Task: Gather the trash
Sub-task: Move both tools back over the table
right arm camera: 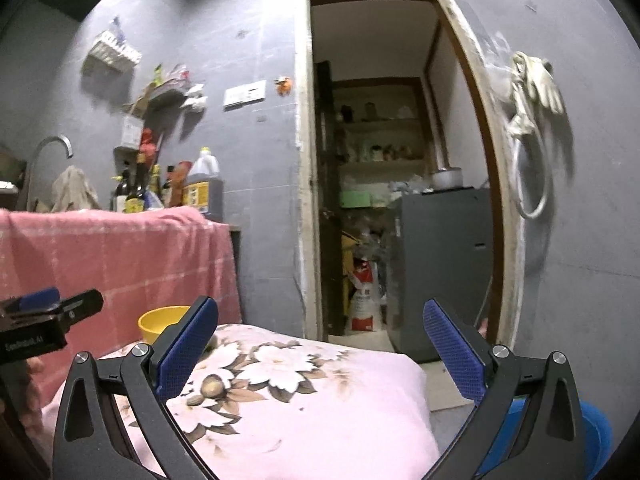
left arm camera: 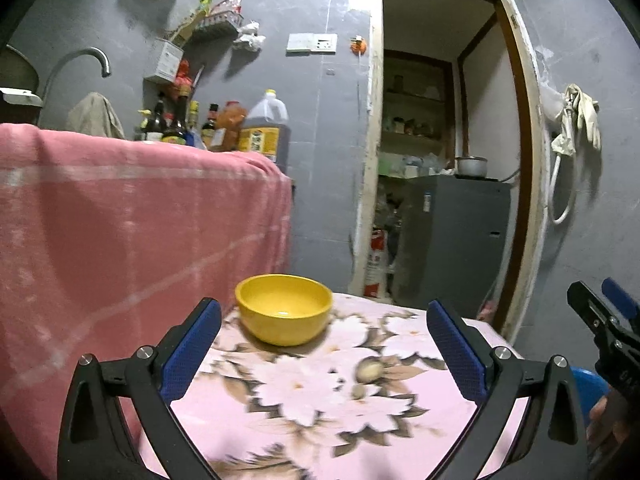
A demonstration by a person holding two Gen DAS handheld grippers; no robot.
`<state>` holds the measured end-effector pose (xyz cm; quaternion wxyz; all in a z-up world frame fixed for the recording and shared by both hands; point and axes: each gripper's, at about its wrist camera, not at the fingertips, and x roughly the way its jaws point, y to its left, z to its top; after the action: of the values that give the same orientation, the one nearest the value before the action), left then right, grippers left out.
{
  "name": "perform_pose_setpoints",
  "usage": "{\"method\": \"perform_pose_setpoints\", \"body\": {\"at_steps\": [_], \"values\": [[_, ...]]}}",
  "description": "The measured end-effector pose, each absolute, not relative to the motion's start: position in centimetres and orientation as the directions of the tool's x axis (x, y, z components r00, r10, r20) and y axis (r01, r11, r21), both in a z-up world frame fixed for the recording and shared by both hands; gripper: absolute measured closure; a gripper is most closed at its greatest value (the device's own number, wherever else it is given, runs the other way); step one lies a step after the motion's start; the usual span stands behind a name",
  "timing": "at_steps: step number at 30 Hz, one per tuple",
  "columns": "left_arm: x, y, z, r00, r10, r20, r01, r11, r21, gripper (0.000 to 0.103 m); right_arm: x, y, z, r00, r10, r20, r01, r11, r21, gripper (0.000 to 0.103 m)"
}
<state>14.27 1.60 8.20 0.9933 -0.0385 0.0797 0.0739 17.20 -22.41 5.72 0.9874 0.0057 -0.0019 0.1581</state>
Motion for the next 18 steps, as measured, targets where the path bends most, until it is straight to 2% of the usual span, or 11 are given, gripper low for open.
{"method": "perform_pose_setpoints", "body": {"at_steps": [7,14,18], "values": [[13.7,3.2,7.0,0.974,0.161,-0.158,-0.171,0.984,-0.052,0.002,16.7,-19.9,4.9,0.938,0.347,0.004,-0.346,0.936,-0.066,0.000],[14.2,3.9,6.1,0.974,0.147,-0.170,-0.158,0.986,-0.049,0.002,17.6,-18.5,4.0,0.927,0.369,-0.064,-0.373,0.923,-0.093,0.000],[15.3,4.2,5.8,0.967,0.138,-0.213,-0.150,0.988,-0.037,0.002,18.9,-17.8,4.0,0.917,0.382,-0.116,-0.393,0.914,-0.097,0.000]]}}
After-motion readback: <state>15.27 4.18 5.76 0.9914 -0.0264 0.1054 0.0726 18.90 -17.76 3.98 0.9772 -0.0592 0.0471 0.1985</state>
